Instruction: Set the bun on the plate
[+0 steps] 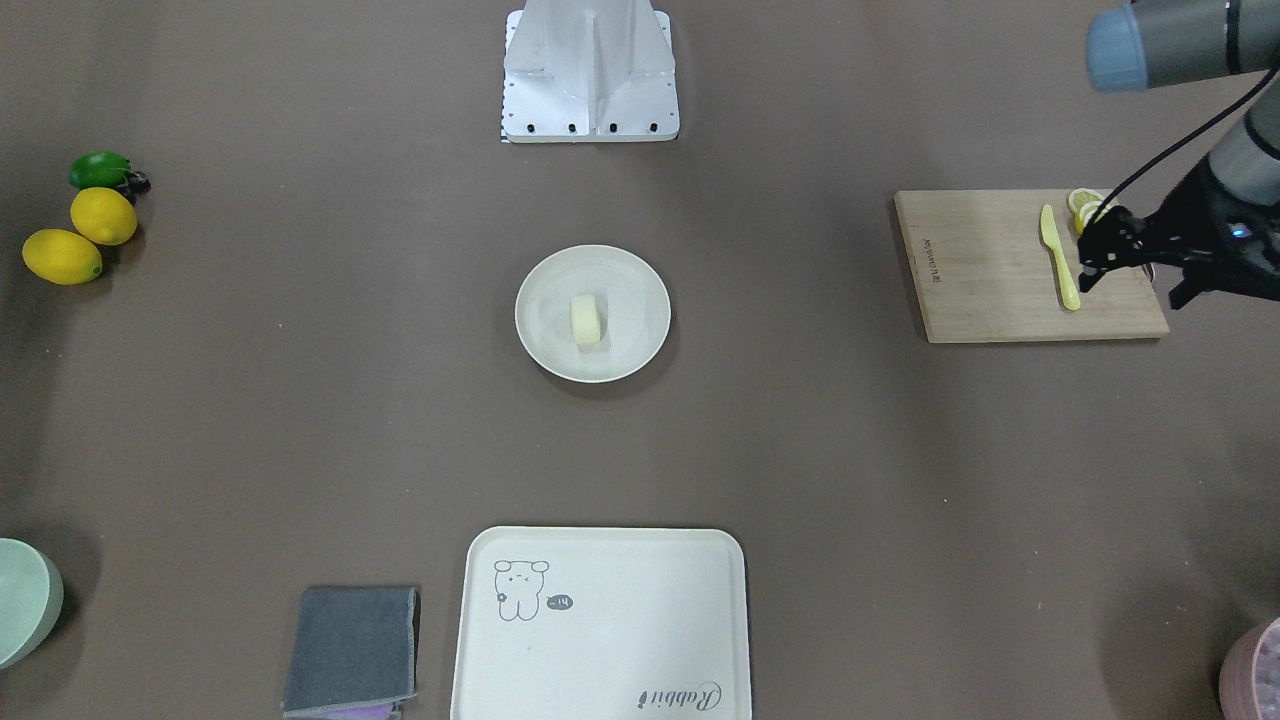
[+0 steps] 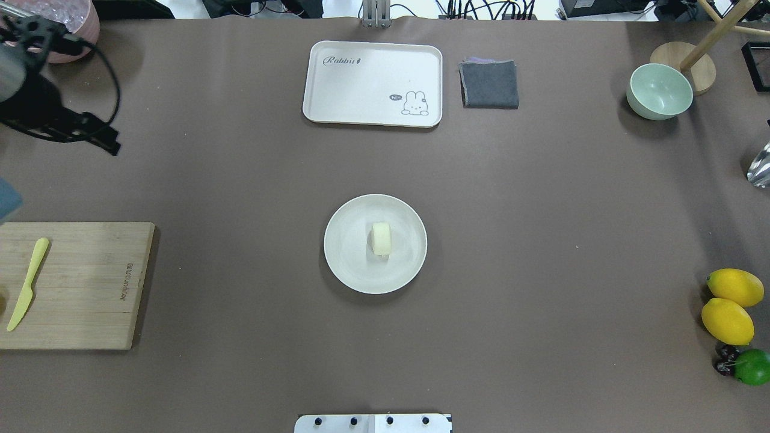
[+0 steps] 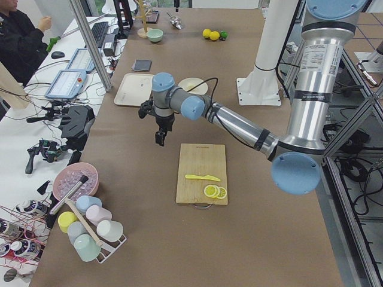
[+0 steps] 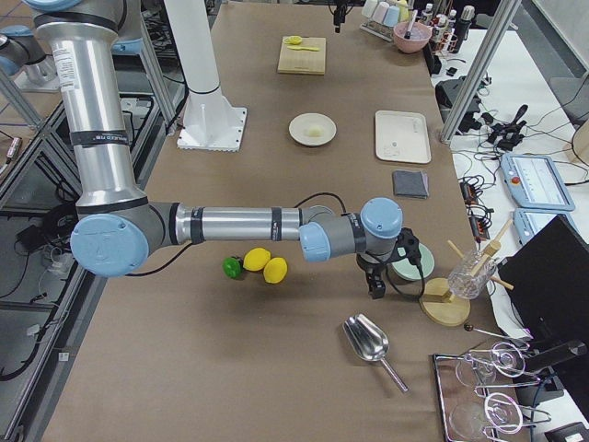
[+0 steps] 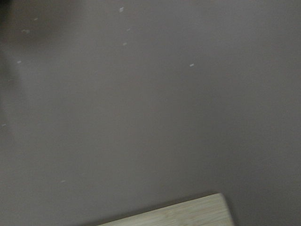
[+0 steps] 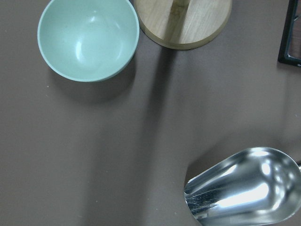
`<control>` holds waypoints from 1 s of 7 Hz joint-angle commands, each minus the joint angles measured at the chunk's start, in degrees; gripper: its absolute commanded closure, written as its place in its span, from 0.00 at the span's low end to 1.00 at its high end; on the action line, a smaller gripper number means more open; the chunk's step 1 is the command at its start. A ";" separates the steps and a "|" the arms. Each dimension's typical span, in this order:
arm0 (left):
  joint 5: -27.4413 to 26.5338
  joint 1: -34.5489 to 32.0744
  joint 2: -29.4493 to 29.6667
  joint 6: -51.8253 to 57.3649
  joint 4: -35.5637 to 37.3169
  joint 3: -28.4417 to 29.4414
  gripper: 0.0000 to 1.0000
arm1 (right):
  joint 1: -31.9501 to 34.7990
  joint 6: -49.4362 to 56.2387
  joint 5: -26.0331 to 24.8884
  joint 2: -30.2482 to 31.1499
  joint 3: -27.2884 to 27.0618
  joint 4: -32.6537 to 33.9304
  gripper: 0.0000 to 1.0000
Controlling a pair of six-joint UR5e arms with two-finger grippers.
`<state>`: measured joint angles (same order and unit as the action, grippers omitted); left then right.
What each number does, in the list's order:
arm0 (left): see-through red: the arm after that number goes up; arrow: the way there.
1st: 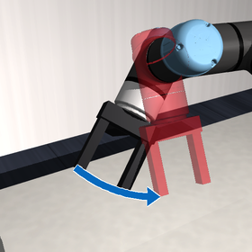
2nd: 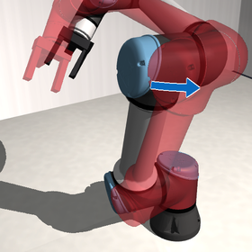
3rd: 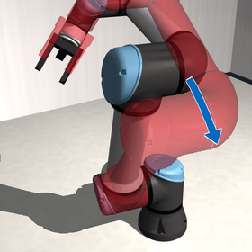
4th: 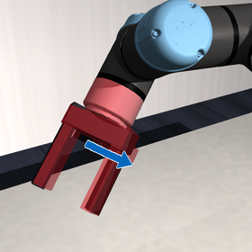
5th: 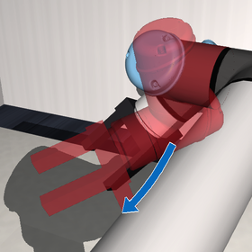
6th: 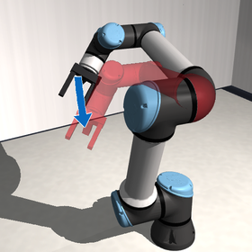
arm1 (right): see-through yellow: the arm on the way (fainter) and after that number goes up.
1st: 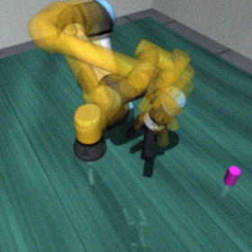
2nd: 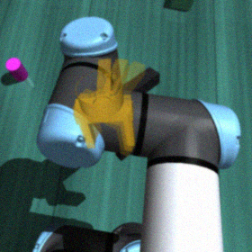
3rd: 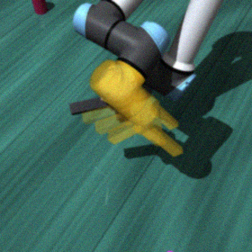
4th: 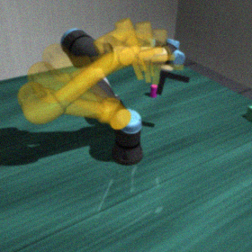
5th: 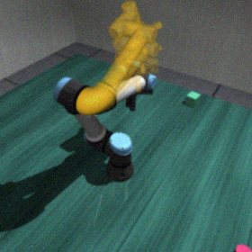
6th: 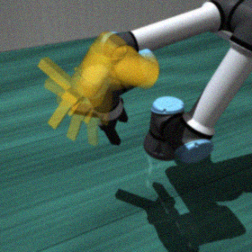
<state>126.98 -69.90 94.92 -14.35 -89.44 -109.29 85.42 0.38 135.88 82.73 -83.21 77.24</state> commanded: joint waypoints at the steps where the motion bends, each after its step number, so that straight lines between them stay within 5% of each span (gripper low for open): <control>1: 0.29 -8.31 -4.82 6.88 -0.38 2.84 0.02 | 0.45 1.38 -0.79 1.37 0.07 0.28 0.00; 4: 0.81 -8.50 -6.06 6.79 -0.04 2.25 0.02 | 0.45 1.55 -2.03 3.40 -0.72 -0.24 0.00; 5: 7.95 -8.76 -5.89 6.27 0.05 3.03 0.02 | 0.45 1.55 -2.03 3.40 -0.72 -0.24 0.00; 7: 8.72 -8.94 -6.15 6.44 0.14 4.00 0.02 | 0.45 1.55 -2.03 3.31 -0.72 -0.24 0.00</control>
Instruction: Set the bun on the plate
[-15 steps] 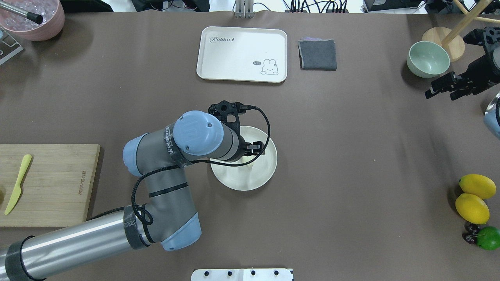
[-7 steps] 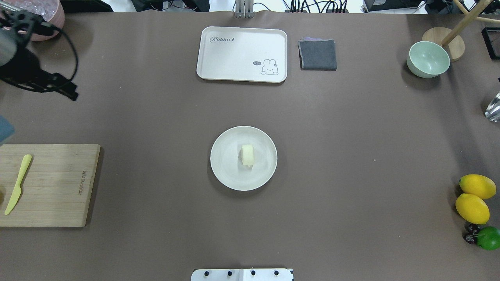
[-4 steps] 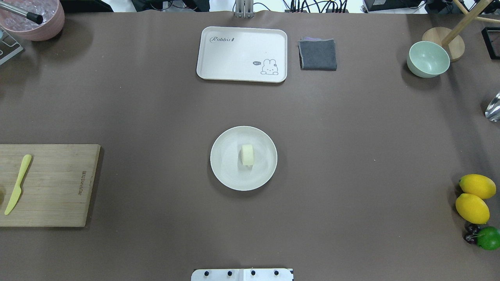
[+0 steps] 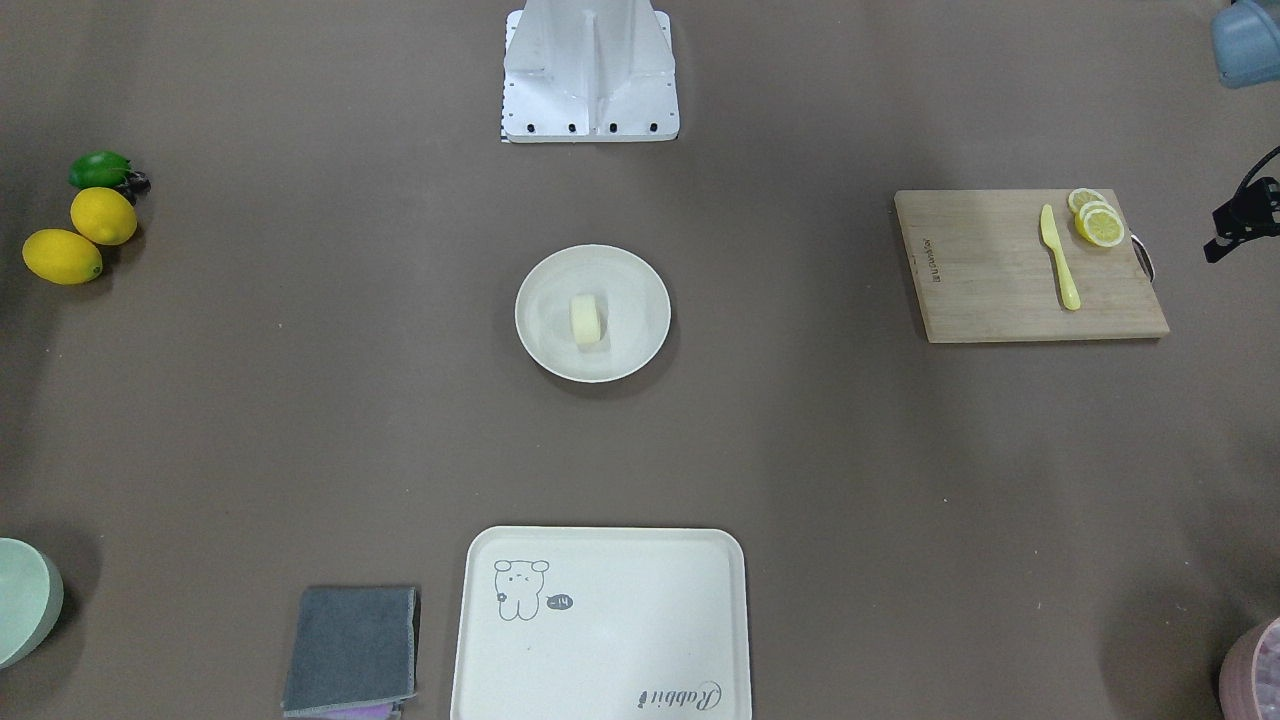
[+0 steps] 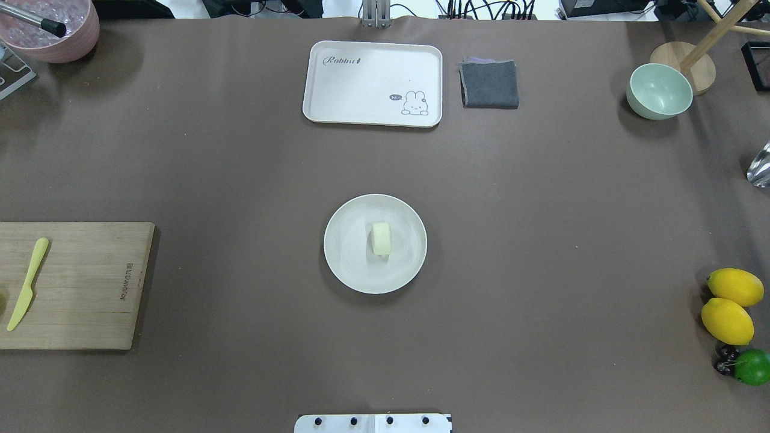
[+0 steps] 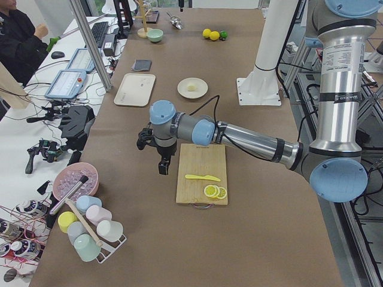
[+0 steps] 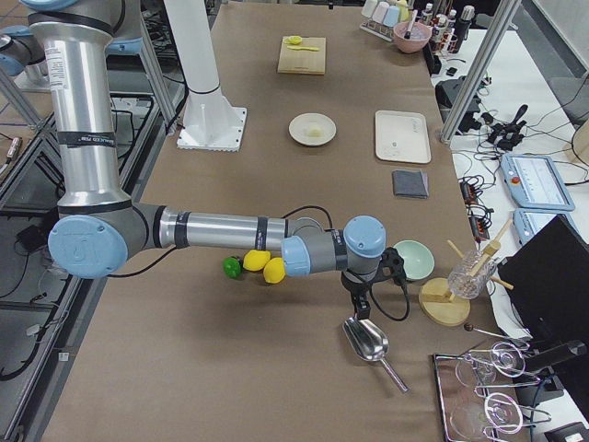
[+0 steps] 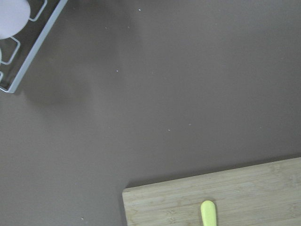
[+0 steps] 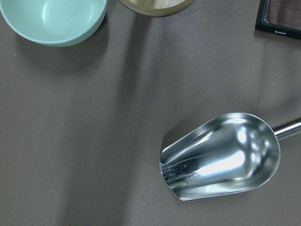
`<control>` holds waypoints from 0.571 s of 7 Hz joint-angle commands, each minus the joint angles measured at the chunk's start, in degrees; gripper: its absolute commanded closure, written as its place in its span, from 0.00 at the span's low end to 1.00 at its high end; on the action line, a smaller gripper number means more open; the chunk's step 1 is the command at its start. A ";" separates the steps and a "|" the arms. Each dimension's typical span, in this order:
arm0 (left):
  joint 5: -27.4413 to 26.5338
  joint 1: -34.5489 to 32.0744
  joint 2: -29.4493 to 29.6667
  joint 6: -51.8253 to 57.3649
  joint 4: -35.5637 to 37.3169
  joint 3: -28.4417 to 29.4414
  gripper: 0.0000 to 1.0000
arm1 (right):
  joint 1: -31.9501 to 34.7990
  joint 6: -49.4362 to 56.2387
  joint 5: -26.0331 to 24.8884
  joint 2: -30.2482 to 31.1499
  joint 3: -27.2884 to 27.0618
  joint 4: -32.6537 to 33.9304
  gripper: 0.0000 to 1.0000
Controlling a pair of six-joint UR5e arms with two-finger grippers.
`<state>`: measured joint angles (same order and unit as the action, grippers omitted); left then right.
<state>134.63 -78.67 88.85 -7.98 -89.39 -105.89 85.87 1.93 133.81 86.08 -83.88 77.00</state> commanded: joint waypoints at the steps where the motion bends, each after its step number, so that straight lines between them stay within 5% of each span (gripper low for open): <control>1: 1.16 -0.78 -0.17 0.07 -0.08 0.25 0.02 | 0.00 0.00 0.22 -0.04 -0.06 -0.01 0.00; 4: 1.43 -2.81 0.27 0.25 -0.17 0.51 0.02 | 0.00 0.00 0.49 -0.04 -0.23 -0.01 0.00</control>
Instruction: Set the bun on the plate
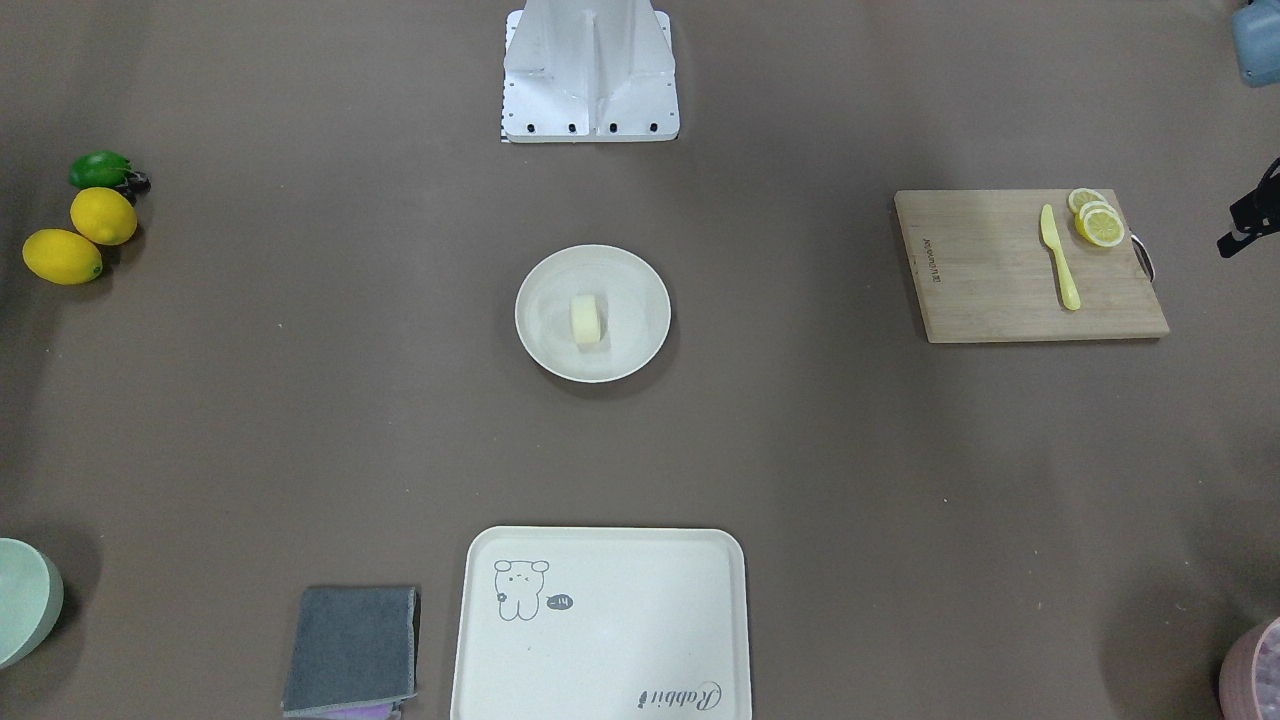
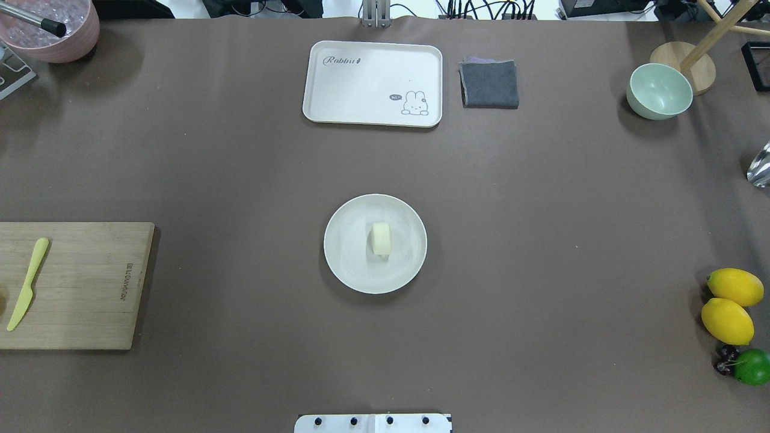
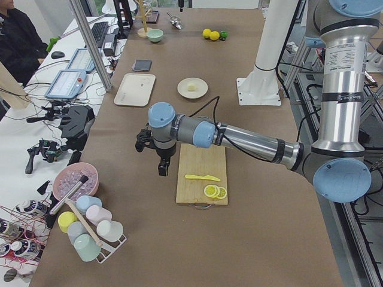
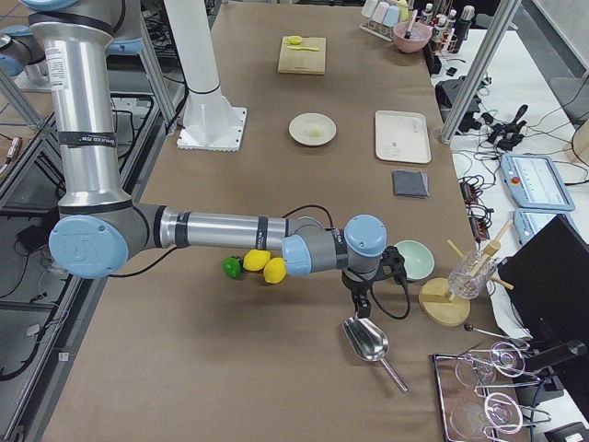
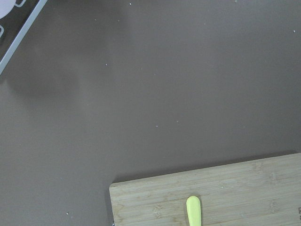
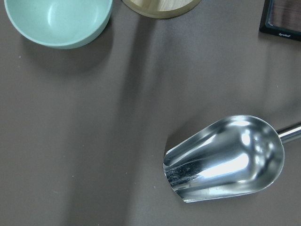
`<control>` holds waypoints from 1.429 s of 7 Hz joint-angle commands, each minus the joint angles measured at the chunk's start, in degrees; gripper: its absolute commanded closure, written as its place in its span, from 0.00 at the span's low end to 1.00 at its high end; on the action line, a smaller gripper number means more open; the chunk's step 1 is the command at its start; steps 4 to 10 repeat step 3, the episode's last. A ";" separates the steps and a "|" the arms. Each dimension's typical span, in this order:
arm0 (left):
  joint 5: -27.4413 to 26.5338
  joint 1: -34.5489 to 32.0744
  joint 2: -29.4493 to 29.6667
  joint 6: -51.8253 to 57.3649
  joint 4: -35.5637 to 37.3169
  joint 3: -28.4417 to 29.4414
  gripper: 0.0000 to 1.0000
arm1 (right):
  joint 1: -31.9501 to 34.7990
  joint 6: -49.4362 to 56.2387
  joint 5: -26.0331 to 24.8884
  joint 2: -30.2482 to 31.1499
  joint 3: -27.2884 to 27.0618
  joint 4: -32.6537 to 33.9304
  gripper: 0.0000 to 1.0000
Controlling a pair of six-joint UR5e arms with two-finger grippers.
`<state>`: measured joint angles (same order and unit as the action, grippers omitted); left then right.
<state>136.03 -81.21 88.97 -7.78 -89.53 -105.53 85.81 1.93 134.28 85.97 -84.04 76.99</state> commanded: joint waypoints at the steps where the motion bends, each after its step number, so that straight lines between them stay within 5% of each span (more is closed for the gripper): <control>1: 0.03 -0.26 0.07 0.04 -0.03 0.24 0.02 | -0.03 0.00 -0.24 0.07 0.01 0.00 0.00; 10: 0.03 -0.17 0.07 0.04 -0.12 0.33 0.02 | 0.06 0.00 -0.16 0.16 0.01 0.00 0.00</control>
